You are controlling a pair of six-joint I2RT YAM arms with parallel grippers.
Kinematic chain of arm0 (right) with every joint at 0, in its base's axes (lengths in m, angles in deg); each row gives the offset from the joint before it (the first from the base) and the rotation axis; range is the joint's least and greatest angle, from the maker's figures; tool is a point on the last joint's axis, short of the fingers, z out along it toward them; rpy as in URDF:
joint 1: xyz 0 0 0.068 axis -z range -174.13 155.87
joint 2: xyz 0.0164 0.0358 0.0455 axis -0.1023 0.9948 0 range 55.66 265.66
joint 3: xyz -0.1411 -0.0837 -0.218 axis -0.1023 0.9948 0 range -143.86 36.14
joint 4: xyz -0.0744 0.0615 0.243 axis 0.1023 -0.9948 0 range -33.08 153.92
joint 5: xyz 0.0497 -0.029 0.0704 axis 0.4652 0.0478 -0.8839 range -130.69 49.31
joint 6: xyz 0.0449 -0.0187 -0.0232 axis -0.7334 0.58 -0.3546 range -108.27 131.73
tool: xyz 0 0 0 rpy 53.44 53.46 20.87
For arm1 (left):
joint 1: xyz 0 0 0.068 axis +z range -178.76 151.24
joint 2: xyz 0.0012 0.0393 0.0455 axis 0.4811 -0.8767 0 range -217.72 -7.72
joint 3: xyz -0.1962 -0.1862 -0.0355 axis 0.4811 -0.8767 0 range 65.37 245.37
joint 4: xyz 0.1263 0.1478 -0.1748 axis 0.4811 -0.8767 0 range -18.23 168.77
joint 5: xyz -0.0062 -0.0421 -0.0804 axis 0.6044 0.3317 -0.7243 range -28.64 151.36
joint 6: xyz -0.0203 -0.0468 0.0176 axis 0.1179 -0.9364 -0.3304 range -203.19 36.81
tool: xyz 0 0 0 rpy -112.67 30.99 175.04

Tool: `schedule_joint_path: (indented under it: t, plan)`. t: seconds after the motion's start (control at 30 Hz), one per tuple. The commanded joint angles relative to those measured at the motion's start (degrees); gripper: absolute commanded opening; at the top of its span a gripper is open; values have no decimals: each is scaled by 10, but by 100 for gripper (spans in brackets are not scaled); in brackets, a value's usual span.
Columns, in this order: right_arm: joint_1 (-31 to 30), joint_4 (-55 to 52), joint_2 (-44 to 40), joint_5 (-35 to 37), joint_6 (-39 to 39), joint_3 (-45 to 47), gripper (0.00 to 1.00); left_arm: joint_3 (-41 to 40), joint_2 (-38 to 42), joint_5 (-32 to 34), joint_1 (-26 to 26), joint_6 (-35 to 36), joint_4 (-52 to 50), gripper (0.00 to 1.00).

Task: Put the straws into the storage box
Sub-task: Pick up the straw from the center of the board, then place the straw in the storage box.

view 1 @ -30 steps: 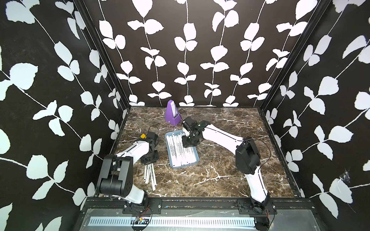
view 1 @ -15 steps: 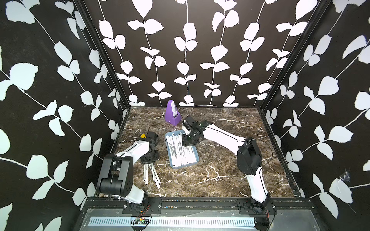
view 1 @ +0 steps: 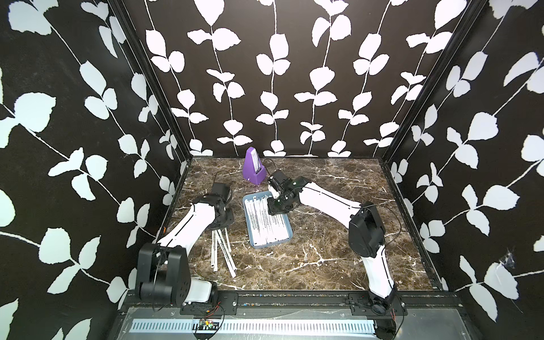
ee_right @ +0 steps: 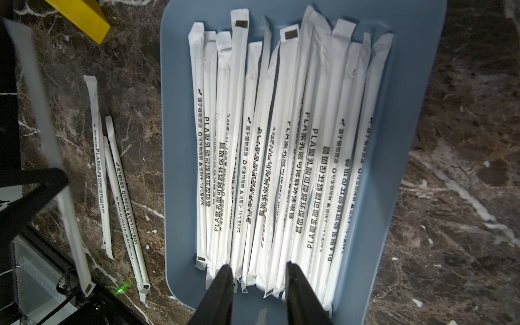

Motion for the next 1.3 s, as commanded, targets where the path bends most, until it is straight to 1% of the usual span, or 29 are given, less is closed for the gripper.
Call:
schedule_joint_path:
  t: [0.0, 0.1, 0.23, 0.4, 0.53, 0.67, 0.87, 0.93, 1.17, 1.27]
  plan:
    - [15, 3, -29, -3, -7, 15, 33, 43, -7, -24, -45, -32, -4, 2]
    - [19, 2, -36, 3, -10, 20, 33, 51, -40, -46, -72, -52, 63, 1]
    - [25, 3, -42, -1, -15, 27, 33, 99, -122, -50, -96, -58, 86, 1]
    - [25, 3, -50, 2, -17, 40, 33, 110, -196, -59, -101, -65, 122, 0]
    - [26, 15, -55, 3, -22, 58, 33, 94, -230, -57, -106, -72, 128, 0]
    - [26, 24, -57, 1, -25, 70, 33, 67, -230, -42, -109, -79, 129, 1]
    - [26, 28, -45, -6, -23, 62, 33, 78, -241, -54, -109, -84, 121, 18]
    - [25, 28, -45, -3, -21, 62, 33, 88, -231, -47, -109, -82, 106, 21]
    - [25, 39, -45, -9, -21, 75, 32, 107, -155, -13, -102, -64, 36, 27]
    - [24, 47, -48, -13, -22, 84, 32, 84, -98, 16, -86, -54, -5, 31]
